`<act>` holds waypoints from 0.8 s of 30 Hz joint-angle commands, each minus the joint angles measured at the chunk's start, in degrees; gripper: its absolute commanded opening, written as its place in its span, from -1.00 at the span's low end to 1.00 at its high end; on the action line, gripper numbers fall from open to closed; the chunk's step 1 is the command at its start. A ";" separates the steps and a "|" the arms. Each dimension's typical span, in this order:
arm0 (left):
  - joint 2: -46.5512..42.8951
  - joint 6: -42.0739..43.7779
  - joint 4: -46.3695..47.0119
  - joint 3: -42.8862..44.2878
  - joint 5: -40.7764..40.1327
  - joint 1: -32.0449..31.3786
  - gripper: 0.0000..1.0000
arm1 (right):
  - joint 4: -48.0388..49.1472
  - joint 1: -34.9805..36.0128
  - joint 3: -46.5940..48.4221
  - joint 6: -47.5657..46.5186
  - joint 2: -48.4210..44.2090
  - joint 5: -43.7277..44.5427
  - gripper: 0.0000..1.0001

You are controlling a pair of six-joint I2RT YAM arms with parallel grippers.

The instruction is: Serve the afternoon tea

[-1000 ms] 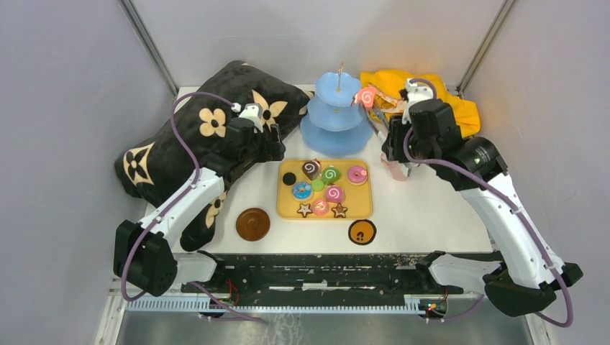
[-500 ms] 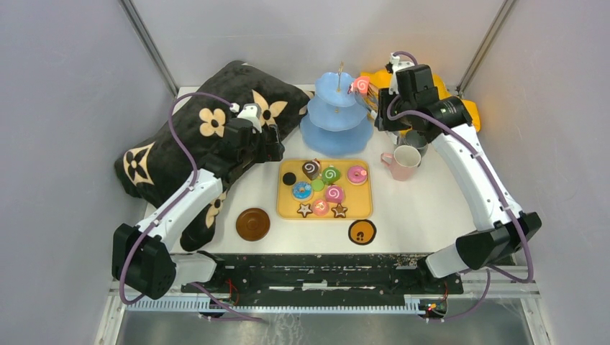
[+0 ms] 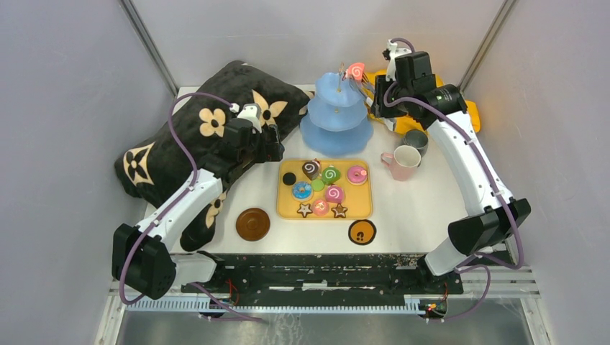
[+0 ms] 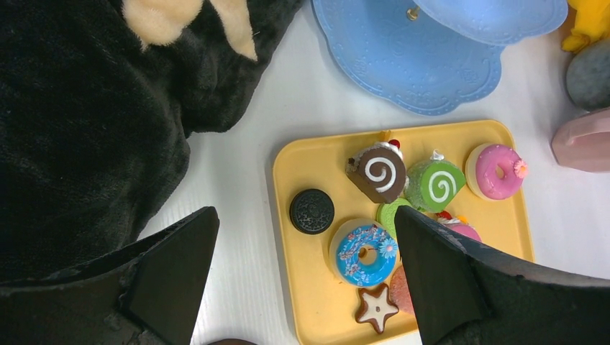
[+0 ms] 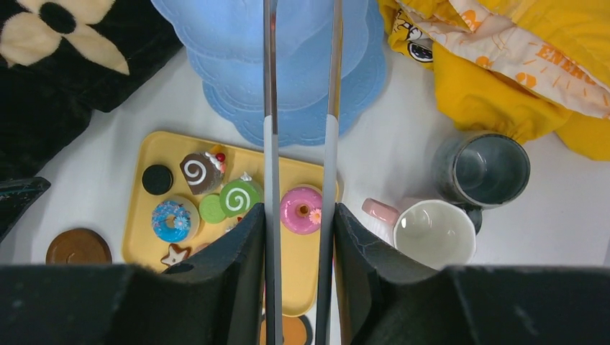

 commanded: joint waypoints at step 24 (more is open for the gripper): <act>-2.40 -0.91 -0.03 1.44 -0.89 0.49 0.98 | 2.44 -0.46 6.15 -1.04 4.02 -5.06 -0.83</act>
